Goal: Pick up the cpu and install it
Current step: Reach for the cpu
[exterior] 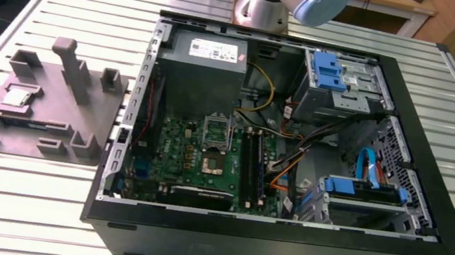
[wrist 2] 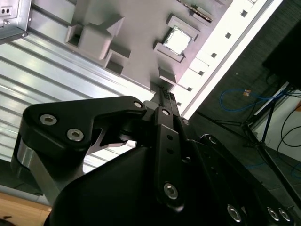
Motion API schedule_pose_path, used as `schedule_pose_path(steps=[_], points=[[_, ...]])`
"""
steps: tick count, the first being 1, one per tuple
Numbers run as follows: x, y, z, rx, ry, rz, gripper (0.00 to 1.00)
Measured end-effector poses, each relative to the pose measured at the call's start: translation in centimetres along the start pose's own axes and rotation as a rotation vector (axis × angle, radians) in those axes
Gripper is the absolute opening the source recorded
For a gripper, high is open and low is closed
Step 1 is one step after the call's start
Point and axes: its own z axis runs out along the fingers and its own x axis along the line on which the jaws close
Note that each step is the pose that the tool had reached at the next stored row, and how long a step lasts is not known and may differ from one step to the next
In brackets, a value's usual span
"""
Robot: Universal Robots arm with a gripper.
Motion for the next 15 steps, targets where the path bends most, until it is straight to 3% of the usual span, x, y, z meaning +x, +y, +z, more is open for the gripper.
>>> schedule_pose_path(steps=[11,15], points=[[2.03,-0.06,0.10,0.0001,0.0001,0.000,0.10],[2.43,-0.07,0.12,0.0001,0.0001,0.000,0.10]])
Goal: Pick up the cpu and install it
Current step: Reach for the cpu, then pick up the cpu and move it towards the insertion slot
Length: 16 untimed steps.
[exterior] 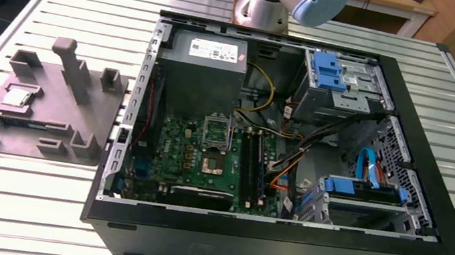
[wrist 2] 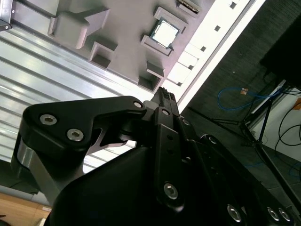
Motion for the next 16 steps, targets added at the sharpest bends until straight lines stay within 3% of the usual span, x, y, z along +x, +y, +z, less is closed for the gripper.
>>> schedule_pose_path(steps=[13,15,16], points=[[0.10,0.00,0.00,0.0000,0.0000,0.000,0.10],[0.10,0.00,0.00,0.0000,0.0000,0.000,0.11],[0.10,0.00,0.00,0.0000,0.0000,0.000,0.17]])
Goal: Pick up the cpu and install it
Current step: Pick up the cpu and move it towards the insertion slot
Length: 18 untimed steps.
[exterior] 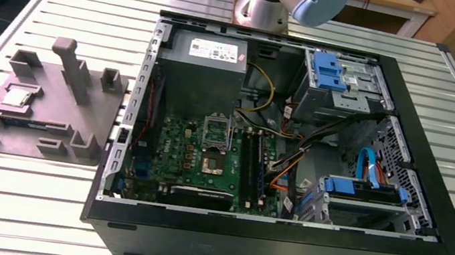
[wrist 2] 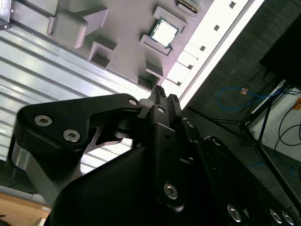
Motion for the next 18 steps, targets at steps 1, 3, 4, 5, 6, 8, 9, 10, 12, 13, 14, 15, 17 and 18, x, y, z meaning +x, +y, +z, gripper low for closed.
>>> schedule_pose_path(steps=[1,3,4,5,6,8,9,10,12,13,14,15,17,18], points=[[0.00,0.00,0.00,0.0000,0.0000,0.000,0.23],[0.00,0.00,0.00,0.0000,0.0000,0.000,0.29],[0.00,0.00,0.00,0.0000,0.0000,0.000,0.35],[0.00,0.00,0.00,0.0000,0.0000,0.000,0.35],[0.01,0.00,0.00,0.0000,0.0000,0.000,0.41],[0.01,0.00,0.00,0.0000,0.0000,0.000,0.47],[0.01,0.00,0.00,0.0000,0.0000,0.000,0.47],[0.01,0.00,0.00,0.0000,0.0000,0.000,0.53],[0.01,0.00,0.00,0.0000,0.0000,0.000,0.53],[0.01,0.00,0.00,0.0000,0.0000,0.000,0.53],[0.01,0.00,0.00,0.0000,0.0000,0.000,0.53],[0.02,0.00,0.00,0.0000,0.0000,0.000,0.53],[0.02,0.00,0.00,0.0000,0.0000,0.000,0.53],[0.02,0.00,0.00,0.0000,0.0000,0.000,0.53]])
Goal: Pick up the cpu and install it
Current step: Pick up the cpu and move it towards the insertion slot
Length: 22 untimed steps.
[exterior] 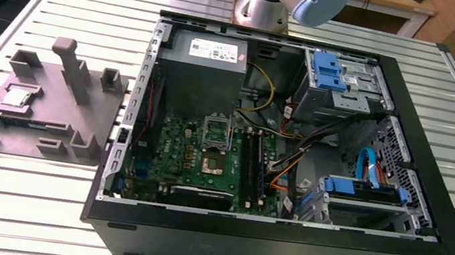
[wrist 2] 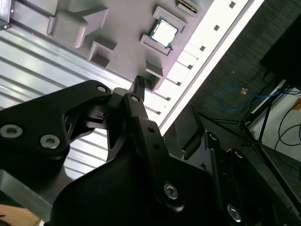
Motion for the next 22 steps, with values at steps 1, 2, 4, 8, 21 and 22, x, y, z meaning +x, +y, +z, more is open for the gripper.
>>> schedule_pose_path(steps=[1,2,4,8,21,22], points=[[0.00,0.00,0.00,0.0000,0.0000,0.000,0.53],[0.00,0.00,0.00,0.0000,0.0000,0.000,0.53],[0.00,0.00,0.00,0.0000,0.0000,0.000,0.53],[0.01,0.00,0.11,-0.0001,0.0009,-0.025,0.53],[0.04,-0.17,0.73,0.0005,0.0051,-0.054,0.53],[0.05,-0.17,0.79,0.0004,0.0053,-0.054,0.53]])
